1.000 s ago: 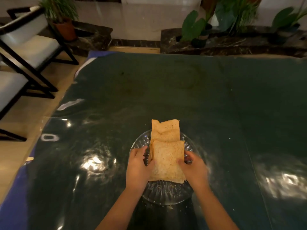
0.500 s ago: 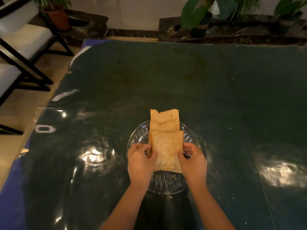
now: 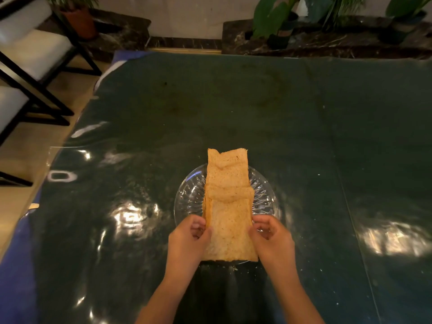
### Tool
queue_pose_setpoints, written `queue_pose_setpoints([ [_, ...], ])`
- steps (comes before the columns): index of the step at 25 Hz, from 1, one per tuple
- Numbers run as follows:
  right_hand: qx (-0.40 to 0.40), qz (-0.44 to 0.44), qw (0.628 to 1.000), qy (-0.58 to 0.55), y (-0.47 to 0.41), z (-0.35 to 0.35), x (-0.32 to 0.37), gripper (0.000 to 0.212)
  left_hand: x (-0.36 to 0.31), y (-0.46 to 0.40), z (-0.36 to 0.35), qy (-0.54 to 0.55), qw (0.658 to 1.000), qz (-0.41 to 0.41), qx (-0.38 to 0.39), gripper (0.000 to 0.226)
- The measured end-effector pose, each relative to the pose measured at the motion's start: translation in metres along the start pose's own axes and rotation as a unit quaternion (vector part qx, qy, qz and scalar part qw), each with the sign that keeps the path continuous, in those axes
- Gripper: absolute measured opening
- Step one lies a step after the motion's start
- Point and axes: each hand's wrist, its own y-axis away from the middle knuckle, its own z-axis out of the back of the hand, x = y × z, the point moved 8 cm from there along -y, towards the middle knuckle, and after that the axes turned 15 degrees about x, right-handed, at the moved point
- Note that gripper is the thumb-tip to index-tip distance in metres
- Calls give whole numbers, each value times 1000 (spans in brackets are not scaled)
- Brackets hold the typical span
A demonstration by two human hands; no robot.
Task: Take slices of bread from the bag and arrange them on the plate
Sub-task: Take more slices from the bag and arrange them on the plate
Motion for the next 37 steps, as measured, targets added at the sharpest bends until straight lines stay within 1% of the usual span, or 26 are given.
queue_pose_setpoints([
  [3, 11, -40, 999, 18, 0, -6, -17, 14, 10, 3, -4, -19, 1000, 11, 1, 19],
  [5, 13, -55, 997, 53, -1, -7, -22, 14, 12, 2, -1, -34, 999, 13, -11, 17],
  [6, 10, -48, 996, 81, -2, -7, -20, 17, 11, 0, 2, -39, 999, 7, -21, 18],
  [8, -7, -12, 990, 142, -5, -4, -10, 34, 8, -8, 6, -38, 999, 1, -25, 32],
  [9, -8, 4, 987, 163, -9, -5, -5, 41, 7, -15, 5, -33, 999, 7, -12, 38],
  [10, 2, 15, 984, 176, -14, -8, -1, 43, 4, -21, 2, -30, 999, 10, 8, 39],
  [12, 31, 13, 983, 178, -23, -16, 3, 41, -3, -27, -5, -49, 998, 0, 34, 29],
  [14, 35, -2, 985, 170, -27, -20, -2, 41, 0, -27, -6, -57, 998, -4, 35, 24],
  [16, 38, 0, 986, 160, -24, -20, -7, 41, 8, -24, -6, -49, 998, 1, 42, 30],
  [17, 44, 6, 986, 159, -23, -20, -8, 43, 10, -26, -5, -47, 997, 4, 53, 42],
  [18, 50, 11, 986, 158, -23, -19, -8, 48, 12, -30, -6, -47, 996, 11, 74, 59],
  [19, 60, 12, 986, 154, -27, -18, -7, 55, 13, -36, -8, -50, 993, 20, 108, 75],
  [20, 80, 9, 986, 146, -32, -17, -6, 63, 13, -44, -11, -57, 987, 29, 150, 88],
  [21, 109, 7, 985, 137, -38, -19, -2, 69, 12, -52, -13, -61, 979, 35, 191, 94],
  [23, 170, 10, 976, 132, -48, -23, 8, 74, 7, -65, -14, -65, 967, 31, 245, 95],
  [25, 196, 21, 971, 138, -56, -23, 14, 70, 3, -71, -14, -54, 963, 10, 264, 86],
  [27, 165, 8, 978, 124, -58, -18, 13, 66, 3, -69, -14, -39, 966, -5, 256, 85],
  [29, 114, -39, 988, 93, -56, -10, 1, 71, 8, -64, -13, -20, 972, 5, 232, 92],
  [30, 105, -49, 989, 87, -54, -10, -3, 68, 9, -64, -13, -15, 975, 2, 222, 89],
  [32, 109, -33, 989, 92, -52, -14, -4, 52, 9, -62, -15, -16, 975, -19, 220, 79],
  [33, 105, -21, 990, 96, -51, -14, -2, 48, 8, -61, -15, -14, 975, -29, 218, 77],
  [37, 68, 29, 989, 124, -54, -11, 14, 48, -1, -62, -10, -6, 982, -51, 184, 81],
])
